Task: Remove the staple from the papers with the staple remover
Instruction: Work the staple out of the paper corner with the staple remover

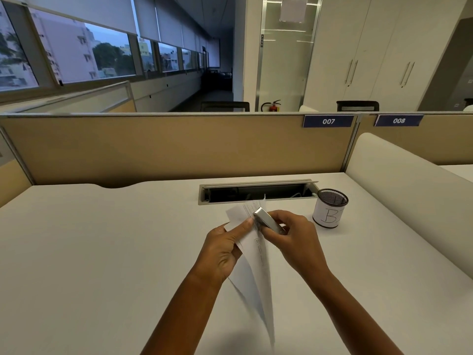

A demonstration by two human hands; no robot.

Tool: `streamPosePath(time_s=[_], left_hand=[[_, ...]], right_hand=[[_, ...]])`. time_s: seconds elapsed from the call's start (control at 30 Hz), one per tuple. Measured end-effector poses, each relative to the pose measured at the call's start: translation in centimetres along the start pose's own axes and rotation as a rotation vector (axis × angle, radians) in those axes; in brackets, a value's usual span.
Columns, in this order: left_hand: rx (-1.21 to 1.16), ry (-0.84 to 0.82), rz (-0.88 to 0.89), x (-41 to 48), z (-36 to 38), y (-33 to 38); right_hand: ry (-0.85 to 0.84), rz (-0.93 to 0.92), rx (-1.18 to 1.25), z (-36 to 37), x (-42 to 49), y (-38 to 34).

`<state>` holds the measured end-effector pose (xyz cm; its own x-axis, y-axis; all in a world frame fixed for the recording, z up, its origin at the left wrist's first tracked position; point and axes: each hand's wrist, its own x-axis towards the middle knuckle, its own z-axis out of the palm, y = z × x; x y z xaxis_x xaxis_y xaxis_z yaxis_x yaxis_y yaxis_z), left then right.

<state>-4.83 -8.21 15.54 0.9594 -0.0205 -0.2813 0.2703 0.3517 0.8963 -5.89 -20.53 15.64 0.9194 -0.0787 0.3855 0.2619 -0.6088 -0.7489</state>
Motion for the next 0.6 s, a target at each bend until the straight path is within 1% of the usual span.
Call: streamPosePath(time_s=[0.17, 0.27, 0.37, 0.5, 0.6], left_hand=[[0.121, 0.064, 0.080, -0.1, 0.0, -0.6], [0.119, 0.119, 0.066, 0.0, 0.1, -0.6], [0.062, 0.133, -0.022, -0.1, 0.0, -0.6], [-0.101, 0.083, -0.137, -0.4, -0.1, -0.4], [-0.176, 0.054, -0.147, -0.4, -0.2, -0.4]], right_hand=[[-0.019, 0.014, -0.022, 0.1, -0.3, 0.0], [-0.041, -0.017, -0.075, 0.2, -0.7, -0.2], [-0.044, -0.049, -0.106, 0.4, -0.9, -0.4], [-0.038, -0.061, -0.134, 0.6, -1.0, -0.6], [-0.031, -0.070, -0.145, 0.5, -1.1, -0.6]])
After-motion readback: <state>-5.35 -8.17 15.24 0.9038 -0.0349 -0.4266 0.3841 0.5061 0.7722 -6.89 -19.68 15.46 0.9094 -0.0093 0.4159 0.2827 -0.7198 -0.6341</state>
